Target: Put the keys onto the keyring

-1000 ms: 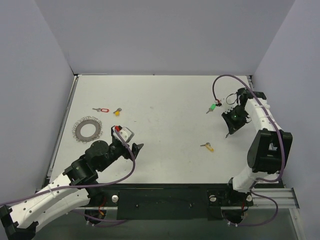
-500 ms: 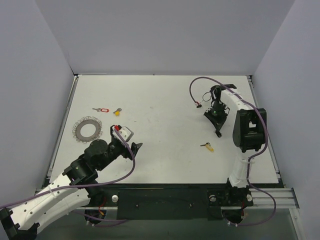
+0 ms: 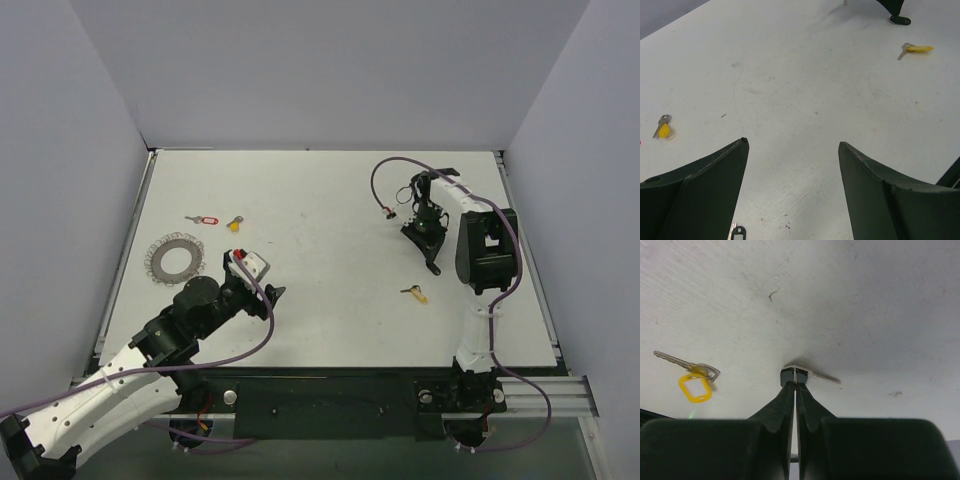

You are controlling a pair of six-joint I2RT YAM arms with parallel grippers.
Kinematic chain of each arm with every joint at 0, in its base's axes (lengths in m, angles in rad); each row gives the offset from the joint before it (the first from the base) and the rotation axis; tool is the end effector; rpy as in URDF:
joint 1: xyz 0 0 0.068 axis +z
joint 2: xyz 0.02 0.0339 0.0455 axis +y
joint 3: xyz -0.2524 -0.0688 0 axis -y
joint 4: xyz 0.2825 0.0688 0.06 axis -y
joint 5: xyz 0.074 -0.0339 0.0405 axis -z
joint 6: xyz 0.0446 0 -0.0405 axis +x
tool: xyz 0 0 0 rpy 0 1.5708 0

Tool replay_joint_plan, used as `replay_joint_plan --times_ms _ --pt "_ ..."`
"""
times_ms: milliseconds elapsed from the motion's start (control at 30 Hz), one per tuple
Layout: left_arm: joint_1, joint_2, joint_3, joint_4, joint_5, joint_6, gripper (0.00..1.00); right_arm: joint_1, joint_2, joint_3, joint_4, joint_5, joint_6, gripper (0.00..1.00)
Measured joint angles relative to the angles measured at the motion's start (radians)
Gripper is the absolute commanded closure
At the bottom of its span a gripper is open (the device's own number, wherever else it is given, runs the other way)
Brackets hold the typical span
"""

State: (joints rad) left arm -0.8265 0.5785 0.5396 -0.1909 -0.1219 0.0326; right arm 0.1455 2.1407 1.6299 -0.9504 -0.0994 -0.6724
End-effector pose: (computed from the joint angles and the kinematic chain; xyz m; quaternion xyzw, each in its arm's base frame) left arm 0.1452 -0.1497 0.2735 0.2913 0.7268 -0.1958 0.5904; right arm 0.4396 0.0689 0.1226 -0.3991 0.9139 0.0336 0.0657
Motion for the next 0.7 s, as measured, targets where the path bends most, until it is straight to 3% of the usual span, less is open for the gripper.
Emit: replay_joint_plan --times_ms 700 --pt "0.013 0.014 -0.006 0.000 0.023 0.001 0.17 0.026 0.032 0.025 -0.003 0.008 0.003 0.94"
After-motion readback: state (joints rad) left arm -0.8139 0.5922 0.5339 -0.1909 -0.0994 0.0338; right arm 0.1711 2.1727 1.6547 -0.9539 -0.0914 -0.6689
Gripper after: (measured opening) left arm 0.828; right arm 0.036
